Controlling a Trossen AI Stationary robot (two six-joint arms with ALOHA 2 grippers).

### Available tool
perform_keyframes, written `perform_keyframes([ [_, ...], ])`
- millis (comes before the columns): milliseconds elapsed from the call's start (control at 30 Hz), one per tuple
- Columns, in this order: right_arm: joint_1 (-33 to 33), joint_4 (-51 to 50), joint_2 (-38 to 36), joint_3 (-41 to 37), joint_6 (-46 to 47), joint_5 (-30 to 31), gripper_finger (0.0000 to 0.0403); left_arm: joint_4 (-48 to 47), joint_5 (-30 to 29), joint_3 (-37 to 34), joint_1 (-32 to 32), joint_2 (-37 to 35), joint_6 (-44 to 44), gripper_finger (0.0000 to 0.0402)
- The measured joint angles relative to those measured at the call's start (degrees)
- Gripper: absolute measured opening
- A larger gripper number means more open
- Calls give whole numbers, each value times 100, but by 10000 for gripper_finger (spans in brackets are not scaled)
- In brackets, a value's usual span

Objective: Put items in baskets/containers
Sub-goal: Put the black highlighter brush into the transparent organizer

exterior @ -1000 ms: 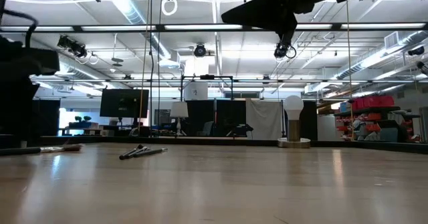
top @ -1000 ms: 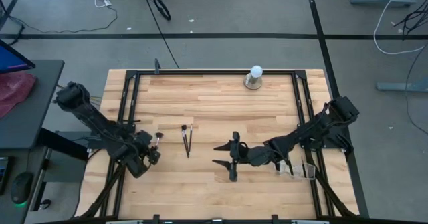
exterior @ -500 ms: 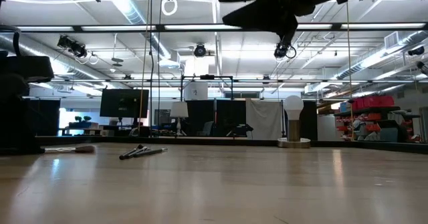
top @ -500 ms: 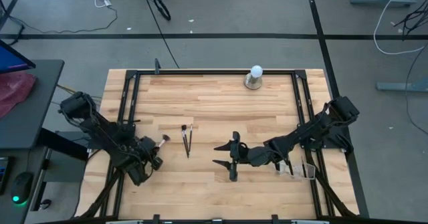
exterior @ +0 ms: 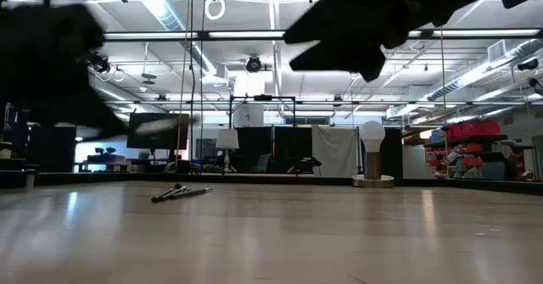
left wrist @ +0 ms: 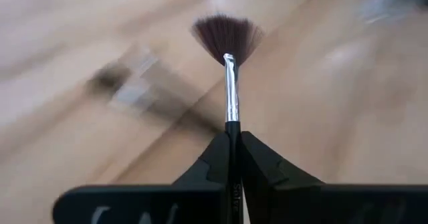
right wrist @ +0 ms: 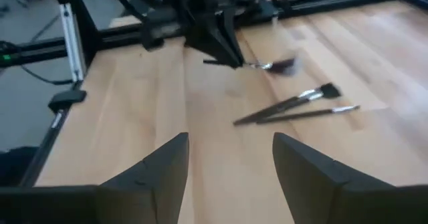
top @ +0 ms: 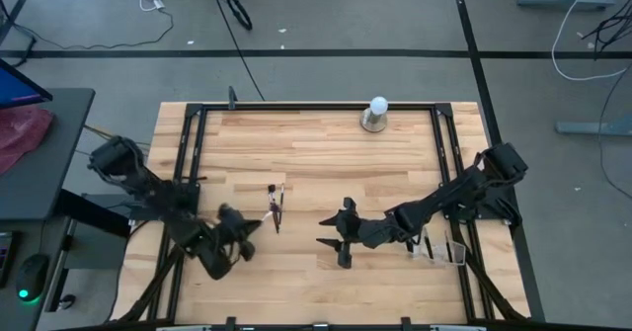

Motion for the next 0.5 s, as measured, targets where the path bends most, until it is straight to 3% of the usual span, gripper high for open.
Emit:
perform_keyframes([
  [100, -29, 179, 132, 6, 55, -25, 219, 1080, 46, 328, 386, -194, 2243, 18],
  [267, -34, 874, 496, -8, -348, 144, 219, 2921, 967, 693, 971, -377, 5470, 18],
  [367, 2, 1886, 682, -4, -819, 414, 219, 3608, 1731, 797, 1256, -377, 6406, 18],
  [500, 107, 3084, 738, -5, -1643, 873, 213, 4066, 2317, 824, 1495, -372, 6757, 21],
])
